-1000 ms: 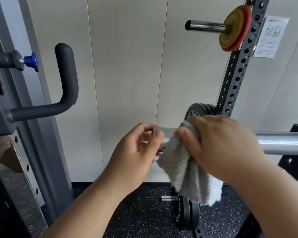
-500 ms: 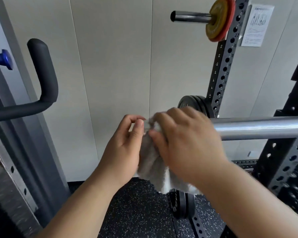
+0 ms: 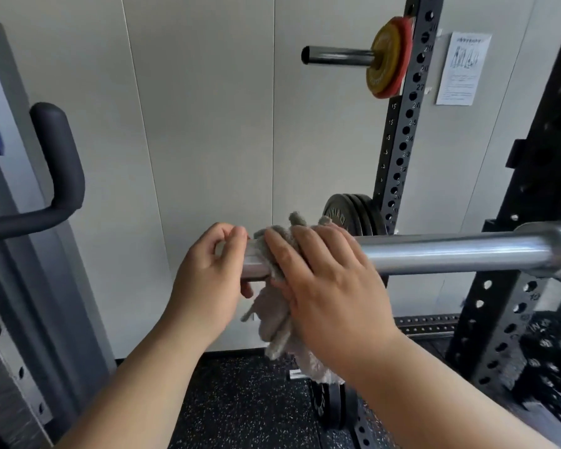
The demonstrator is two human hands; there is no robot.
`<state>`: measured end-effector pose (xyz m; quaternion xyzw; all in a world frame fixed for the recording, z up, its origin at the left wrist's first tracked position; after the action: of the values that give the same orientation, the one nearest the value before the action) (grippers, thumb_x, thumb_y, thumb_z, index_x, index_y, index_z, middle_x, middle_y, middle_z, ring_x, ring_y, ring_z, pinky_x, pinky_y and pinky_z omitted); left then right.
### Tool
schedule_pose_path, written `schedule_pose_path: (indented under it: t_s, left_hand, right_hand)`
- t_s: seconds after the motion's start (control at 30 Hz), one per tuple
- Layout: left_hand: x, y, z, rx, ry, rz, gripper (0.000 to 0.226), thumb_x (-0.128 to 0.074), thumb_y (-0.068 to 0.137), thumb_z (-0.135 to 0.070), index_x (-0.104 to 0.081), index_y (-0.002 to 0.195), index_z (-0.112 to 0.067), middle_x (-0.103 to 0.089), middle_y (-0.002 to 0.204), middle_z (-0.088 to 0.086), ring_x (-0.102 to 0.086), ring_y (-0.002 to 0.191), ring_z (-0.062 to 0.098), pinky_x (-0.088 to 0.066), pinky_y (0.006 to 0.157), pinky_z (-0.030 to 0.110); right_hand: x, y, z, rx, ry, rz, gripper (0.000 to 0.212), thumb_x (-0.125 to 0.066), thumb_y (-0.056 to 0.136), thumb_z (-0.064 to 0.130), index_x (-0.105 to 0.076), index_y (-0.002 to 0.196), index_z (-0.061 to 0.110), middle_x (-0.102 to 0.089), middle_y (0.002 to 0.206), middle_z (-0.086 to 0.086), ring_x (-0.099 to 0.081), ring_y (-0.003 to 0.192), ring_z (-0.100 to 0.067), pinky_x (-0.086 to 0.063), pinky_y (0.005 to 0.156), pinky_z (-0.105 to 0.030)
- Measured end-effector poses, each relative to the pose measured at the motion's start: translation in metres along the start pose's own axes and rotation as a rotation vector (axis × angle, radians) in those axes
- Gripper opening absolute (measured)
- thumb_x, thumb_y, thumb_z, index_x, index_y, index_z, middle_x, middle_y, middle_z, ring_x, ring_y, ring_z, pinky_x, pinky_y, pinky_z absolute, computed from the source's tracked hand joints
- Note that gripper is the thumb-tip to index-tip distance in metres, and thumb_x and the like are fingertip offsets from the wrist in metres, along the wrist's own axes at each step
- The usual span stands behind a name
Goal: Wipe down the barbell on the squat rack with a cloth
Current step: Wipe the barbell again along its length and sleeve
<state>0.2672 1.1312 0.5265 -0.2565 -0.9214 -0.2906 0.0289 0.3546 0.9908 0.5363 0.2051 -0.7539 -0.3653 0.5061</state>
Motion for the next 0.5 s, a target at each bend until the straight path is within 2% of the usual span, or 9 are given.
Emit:
schedule_pose_path:
  t_s: [0.07,0.1,0.17,0.23,0.33,0.4,0.47,0.5]
  left_hand:
    - [0.002,-0.002,0.002,-0.033,0.051,-0.004,0.037,-0.043,0.096,-0.058,-0.058,0.092,-0.025,-0.062,0.061,0.003,-0.062,0.055,0.021,-0.051,0.065,0.044]
    - [0.004,-0.003,0.004,-0.045,0.051,0.008,0.035,-0.044,0.096,-0.058,-0.06,0.095,-0.026,-0.062,0.065,-0.003,-0.063,0.057,0.021,-0.054,0.068,0.047]
    - [0.006,-0.006,0.006,-0.068,0.022,0.032,0.032,-0.05,0.094,-0.059,-0.064,0.1,-0.031,-0.06,0.073,-0.013,-0.066,0.064,0.02,-0.056,0.072,0.047]
    - [0.007,-0.01,0.002,-0.108,0.037,0.042,0.034,-0.052,0.091,-0.061,-0.064,0.105,-0.033,-0.059,0.077,-0.01,-0.059,0.069,0.022,-0.052,0.073,0.039]
    - [0.006,-0.002,-0.004,-0.042,0.08,0.008,0.038,-0.047,0.094,-0.059,-0.063,0.101,-0.026,-0.059,0.079,-0.009,-0.053,0.073,0.009,-0.042,0.07,0.023]
    - [0.006,0.008,-0.004,0.086,0.16,-0.022,0.047,-0.039,0.106,-0.058,-0.063,0.099,-0.018,-0.06,0.074,0.001,-0.056,0.065,0.009,-0.044,0.067,0.026]
    - [0.004,0.011,-0.004,0.129,0.216,-0.014,0.056,-0.037,0.108,-0.056,-0.061,0.095,-0.008,-0.058,0.062,0.011,-0.057,0.053,0.021,-0.047,0.06,0.037]
    - [0.003,0.01,-0.003,0.094,0.218,-0.03,0.055,-0.04,0.107,-0.055,-0.057,0.091,-0.006,-0.054,0.059,0.011,-0.055,0.055,0.029,-0.047,0.062,0.044]
  right_hand:
    - [0.004,-0.008,-0.023,0.01,-0.009,0.013,0.062,-0.042,0.096,0.044,-0.058,0.148,0.014,-0.064,0.139,-0.008,-0.059,0.122,-0.033,-0.041,0.117,-0.048]
    - [0.007,-0.013,-0.036,-0.017,-0.018,0.009,0.063,-0.043,0.095,0.046,-0.059,0.147,0.014,-0.065,0.14,-0.007,-0.06,0.124,-0.032,-0.042,0.117,-0.047]
    - [0.015,-0.023,-0.061,-0.101,-0.021,-0.043,0.048,-0.045,0.104,0.039,-0.063,0.142,0.015,-0.068,0.136,-0.005,-0.061,0.123,-0.03,-0.043,0.114,-0.046]
    - [0.021,-0.029,-0.08,-0.196,0.011,-0.069,0.035,-0.043,0.111,0.033,-0.067,0.133,0.019,-0.071,0.126,-0.001,-0.06,0.115,-0.028,-0.044,0.108,-0.044]
    - [0.023,-0.02,-0.077,-0.27,0.002,-0.057,0.036,-0.037,0.112,0.035,-0.07,0.119,0.021,-0.072,0.114,0.002,-0.059,0.108,-0.029,-0.044,0.1,-0.042]
    - [0.017,-0.008,-0.053,-0.189,0.023,-0.05,0.039,-0.036,0.112,0.035,-0.07,0.125,0.02,-0.072,0.118,0.0,-0.06,0.109,-0.029,-0.045,0.102,-0.044]
    - [0.007,-0.002,-0.021,-0.042,0.039,-0.032,0.042,-0.045,0.108,0.035,-0.063,0.141,0.016,-0.067,0.133,-0.004,-0.059,0.121,-0.033,-0.043,0.111,-0.048]
    - [0.003,-0.003,-0.009,0.018,0.04,-0.008,0.051,-0.053,0.102,0.036,-0.057,0.149,0.014,-0.063,0.141,-0.007,-0.056,0.128,-0.035,-0.039,0.116,-0.051]
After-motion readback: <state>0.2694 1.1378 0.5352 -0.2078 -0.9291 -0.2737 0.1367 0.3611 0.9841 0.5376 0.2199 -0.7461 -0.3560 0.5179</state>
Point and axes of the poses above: each hand's wrist, its own y-axis towards the middle knuckle, its own x-axis out of the back of the hand, z = x × y, the point moved 6 cm from there along y, towards the middle knuckle
